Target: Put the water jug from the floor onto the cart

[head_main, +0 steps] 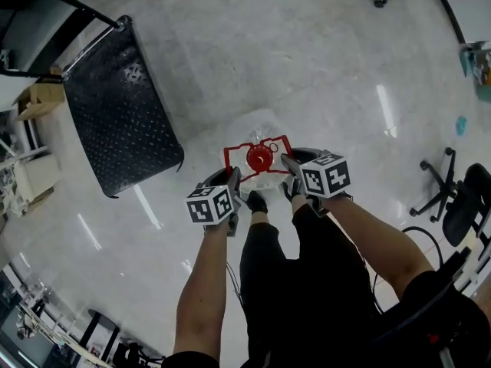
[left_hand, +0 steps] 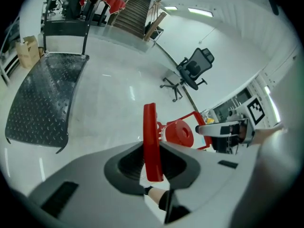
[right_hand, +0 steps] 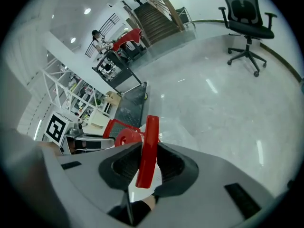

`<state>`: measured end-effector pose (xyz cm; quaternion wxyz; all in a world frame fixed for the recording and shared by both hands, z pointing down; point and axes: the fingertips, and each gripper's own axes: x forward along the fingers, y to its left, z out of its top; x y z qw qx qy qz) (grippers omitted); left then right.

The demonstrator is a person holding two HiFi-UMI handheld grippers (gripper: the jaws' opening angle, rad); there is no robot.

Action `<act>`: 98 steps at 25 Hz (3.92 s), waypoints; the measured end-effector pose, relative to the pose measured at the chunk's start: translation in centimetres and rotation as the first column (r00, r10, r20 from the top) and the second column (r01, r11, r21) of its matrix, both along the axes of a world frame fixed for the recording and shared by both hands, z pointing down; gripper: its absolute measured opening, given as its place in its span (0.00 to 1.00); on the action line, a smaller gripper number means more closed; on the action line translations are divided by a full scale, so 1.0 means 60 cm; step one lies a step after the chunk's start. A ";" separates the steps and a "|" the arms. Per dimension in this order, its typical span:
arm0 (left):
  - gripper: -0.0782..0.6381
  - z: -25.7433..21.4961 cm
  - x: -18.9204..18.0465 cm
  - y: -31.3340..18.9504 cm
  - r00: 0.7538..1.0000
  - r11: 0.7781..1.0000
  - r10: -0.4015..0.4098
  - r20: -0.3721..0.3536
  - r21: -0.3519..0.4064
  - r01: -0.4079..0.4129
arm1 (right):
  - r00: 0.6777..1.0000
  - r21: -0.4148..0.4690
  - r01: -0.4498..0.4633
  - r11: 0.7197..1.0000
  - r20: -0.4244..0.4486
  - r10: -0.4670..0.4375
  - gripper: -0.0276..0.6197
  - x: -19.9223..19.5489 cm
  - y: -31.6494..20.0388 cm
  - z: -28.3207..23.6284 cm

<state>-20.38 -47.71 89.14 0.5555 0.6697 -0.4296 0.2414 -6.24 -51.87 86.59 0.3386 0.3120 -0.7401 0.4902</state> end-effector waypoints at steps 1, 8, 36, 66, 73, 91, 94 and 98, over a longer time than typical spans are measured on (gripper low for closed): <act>0.21 -0.027 0.001 0.002 1.000 1.000 -0.011 -0.007 0.012 0.011 | 1.000 0.001 0.011 1.000 0.010 -0.011 0.18 -0.001 0.000 -0.025; 0.21 -0.213 -0.058 -0.008 0.985 0.979 -0.168 0.024 0.123 0.164 | 0.981 0.090 0.146 0.985 0.113 -0.156 0.19 -0.072 -0.041 -0.206; 0.21 -0.435 -0.764 0.039 0.796 0.769 -0.602 0.053 0.305 0.562 | 0.773 0.212 0.587 0.782 0.141 -0.618 0.19 -0.859 -0.072 -0.415; 0.21 -0.224 -1.204 -0.084 0.695 0.691 -0.718 0.043 0.173 0.702 | 0.705 0.164 0.691 0.704 0.057 -0.707 0.19 -1.335 -0.217 -0.230; 0.22 -0.195 -1.224 -0.100 0.733 0.709 -0.680 -0.020 0.236 0.665 | 0.753 0.181 0.648 0.740 -0.006 -0.658 0.19 -1.345 -0.258 -0.194; 0.37 -0.384 -1.241 -0.038 0.604 0.604 -0.778 0.173 0.475 0.641 | 0.710 0.404 0.625 0.667 0.059 -0.701 0.31 -1.299 -0.345 -0.364; 0.37 -0.498 -1.233 -0.077 0.541 0.475 -0.836 0.094 0.619 0.626 | 0.693 0.467 0.592 0.657 0.121 -0.711 0.31 -1.279 -0.369 -0.433; 0.37 -0.643 -1.184 -0.140 0.557 0.384 -0.830 0.023 0.748 0.541 | 0.640 0.575 0.551 0.605 0.174 -0.748 0.30 -1.241 -0.403 -0.541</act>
